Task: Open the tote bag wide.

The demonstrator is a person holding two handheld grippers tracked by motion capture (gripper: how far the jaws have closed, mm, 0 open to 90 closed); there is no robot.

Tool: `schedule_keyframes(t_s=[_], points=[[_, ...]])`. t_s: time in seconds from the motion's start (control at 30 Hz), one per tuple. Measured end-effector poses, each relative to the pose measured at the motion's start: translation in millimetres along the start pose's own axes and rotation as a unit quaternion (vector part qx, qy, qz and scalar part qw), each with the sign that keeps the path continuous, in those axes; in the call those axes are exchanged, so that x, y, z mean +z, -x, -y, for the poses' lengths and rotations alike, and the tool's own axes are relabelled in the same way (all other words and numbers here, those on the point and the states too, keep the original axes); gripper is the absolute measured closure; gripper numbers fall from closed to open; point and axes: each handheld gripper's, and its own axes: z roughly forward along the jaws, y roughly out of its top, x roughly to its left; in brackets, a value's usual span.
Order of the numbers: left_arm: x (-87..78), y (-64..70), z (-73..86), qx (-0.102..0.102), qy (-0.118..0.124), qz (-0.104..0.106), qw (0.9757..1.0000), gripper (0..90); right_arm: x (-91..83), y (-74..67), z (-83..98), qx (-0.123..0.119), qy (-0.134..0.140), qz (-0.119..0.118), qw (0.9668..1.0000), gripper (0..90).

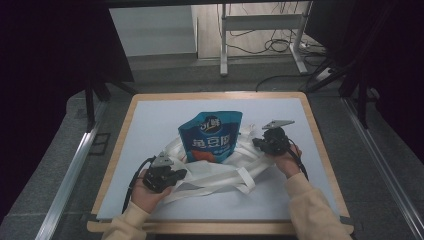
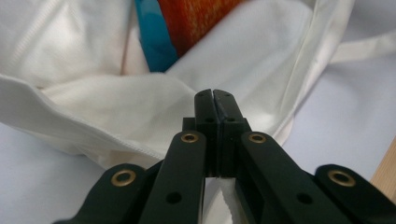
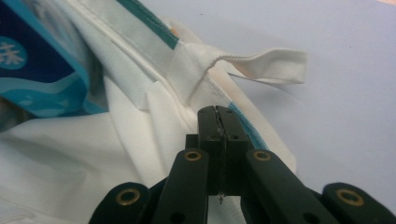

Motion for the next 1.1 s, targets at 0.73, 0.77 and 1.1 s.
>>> schedule_keyframes(t_s=[0.73,0.77,1.1], points=[[-11.7,6.5,-0.3,0.016,0.044,-0.012,0.9988,89.4,-9.4,-2.5,-1.1,0.012,0.045,-0.006,0.9989,87.4],[-16.6,6.5,-1.7,0.017,0.058,-0.015,0.9981,89.2,-15.1,-4.4,-2.1,0.006,0.054,-0.006,0.9985,87.4],[-53.8,-17.8,3.7,-0.017,0.106,-0.045,0.9931,87.9,-71.2,-15.0,12.4,-0.014,0.118,-0.019,0.9927,87.4]])
